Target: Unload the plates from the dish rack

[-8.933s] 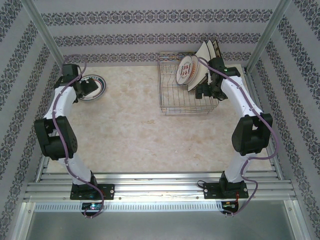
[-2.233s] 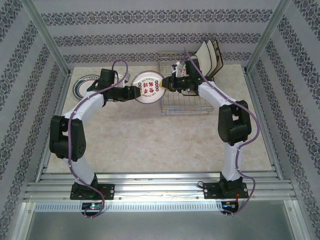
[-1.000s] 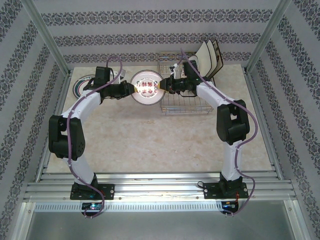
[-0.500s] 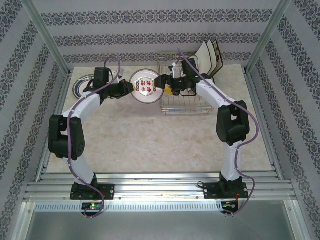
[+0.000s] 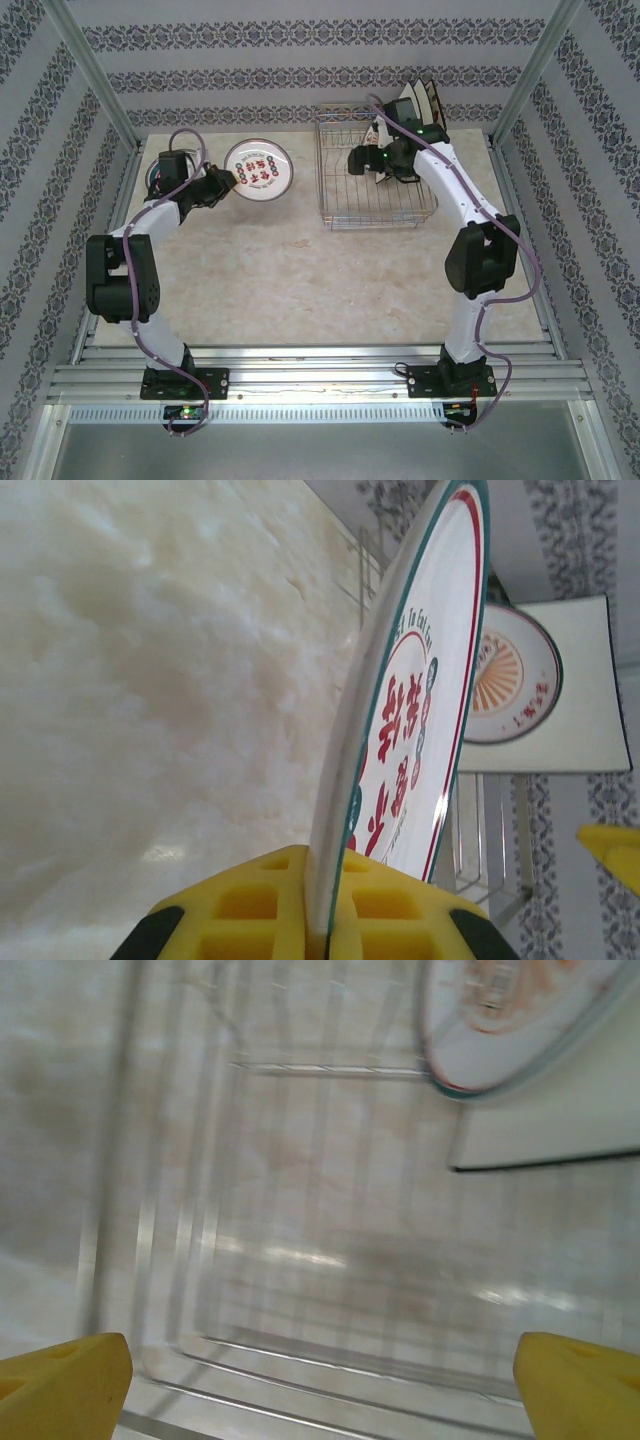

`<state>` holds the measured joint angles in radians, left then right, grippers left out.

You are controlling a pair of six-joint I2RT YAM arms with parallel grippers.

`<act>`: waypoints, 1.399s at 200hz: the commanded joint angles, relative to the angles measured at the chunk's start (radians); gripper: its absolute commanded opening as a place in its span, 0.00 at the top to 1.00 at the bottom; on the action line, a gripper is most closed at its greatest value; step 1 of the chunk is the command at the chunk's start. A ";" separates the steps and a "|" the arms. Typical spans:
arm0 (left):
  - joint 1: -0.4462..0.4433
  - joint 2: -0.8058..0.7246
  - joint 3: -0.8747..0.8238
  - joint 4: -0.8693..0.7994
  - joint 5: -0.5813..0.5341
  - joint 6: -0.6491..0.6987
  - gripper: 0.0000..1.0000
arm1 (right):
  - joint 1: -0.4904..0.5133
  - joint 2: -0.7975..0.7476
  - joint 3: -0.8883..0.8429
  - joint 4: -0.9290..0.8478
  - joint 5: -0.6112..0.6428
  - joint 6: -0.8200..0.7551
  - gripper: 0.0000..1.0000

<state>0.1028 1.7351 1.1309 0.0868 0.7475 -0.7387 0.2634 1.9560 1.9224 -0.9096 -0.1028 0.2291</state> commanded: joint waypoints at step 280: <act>0.349 0.088 -0.076 0.230 -0.301 -0.191 1.00 | -0.099 -0.157 -0.192 -0.100 0.155 -0.107 0.02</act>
<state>0.4408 1.8172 1.0065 0.2504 0.4648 -0.9535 0.1486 1.8008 1.7317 -1.0023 0.0757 0.1364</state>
